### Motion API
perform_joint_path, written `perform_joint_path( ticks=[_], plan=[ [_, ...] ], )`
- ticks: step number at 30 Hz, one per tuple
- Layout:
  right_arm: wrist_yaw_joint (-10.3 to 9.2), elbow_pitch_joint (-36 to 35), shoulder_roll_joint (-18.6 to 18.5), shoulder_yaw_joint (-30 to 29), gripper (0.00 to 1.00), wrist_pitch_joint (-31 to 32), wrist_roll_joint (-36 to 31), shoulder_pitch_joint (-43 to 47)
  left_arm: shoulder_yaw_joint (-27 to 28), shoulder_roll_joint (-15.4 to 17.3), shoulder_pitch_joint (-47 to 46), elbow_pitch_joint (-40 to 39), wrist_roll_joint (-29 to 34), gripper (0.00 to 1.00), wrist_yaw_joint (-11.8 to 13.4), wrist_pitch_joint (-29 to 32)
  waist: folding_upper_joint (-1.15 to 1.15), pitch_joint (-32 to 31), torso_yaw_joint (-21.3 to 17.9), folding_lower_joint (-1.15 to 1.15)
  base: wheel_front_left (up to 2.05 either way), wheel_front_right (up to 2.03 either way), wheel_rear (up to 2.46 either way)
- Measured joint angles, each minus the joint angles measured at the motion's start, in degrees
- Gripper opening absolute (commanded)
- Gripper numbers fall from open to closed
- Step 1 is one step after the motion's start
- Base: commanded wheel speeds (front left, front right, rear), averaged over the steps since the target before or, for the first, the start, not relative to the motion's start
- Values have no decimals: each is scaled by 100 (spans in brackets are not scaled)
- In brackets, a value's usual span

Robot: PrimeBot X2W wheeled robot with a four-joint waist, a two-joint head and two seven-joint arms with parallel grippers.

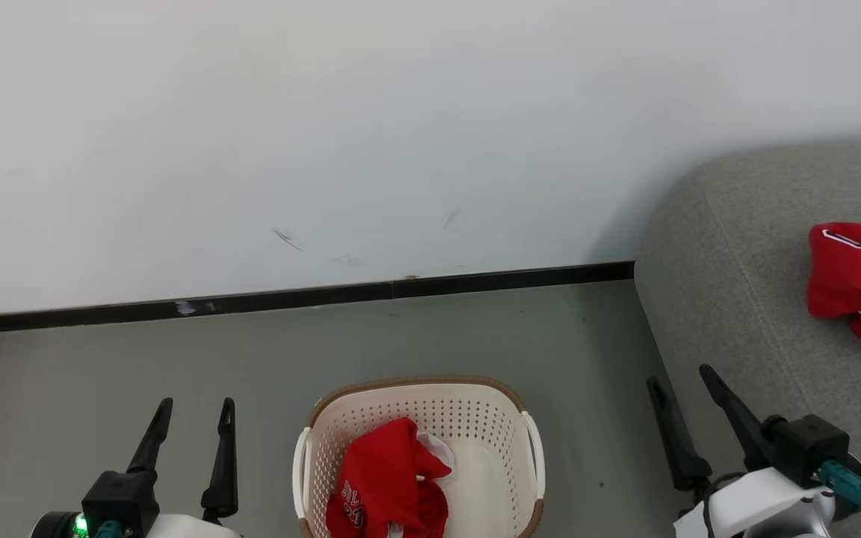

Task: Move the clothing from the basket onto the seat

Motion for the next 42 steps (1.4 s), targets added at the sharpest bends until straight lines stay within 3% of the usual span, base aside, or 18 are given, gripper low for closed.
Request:
perform_joint_path(
  ticks=[14, 23, 34, 42],
  plan=[
    [0, -495, 56, 23, 100, 10, -103, 191, -11, 94, -19, 172, 59, 100, -157, 0, 0, 156, 4, 0, 0, 0, 0],
    [0, -827, 62, -55, 100, 52, -247, 201, -553, 172, -543, 545, 388, 100, -461, 149, 0, 387, -64, 0, 0, 0, 0],
    [0, -1276, 81, -248, 100, 156, -353, 387, -1152, -26, -1338, 1179, 671, 100, -809, 468, 0, 801, -207, 0, 0, 0, 0],
    [0, -1642, 92, -539, 100, 160, -353, 519, -1369, -190, -1724, 1693, 773, 100, -909, 656, 0, 1186, -352, 0, 0, 0, 0]
  ],
)
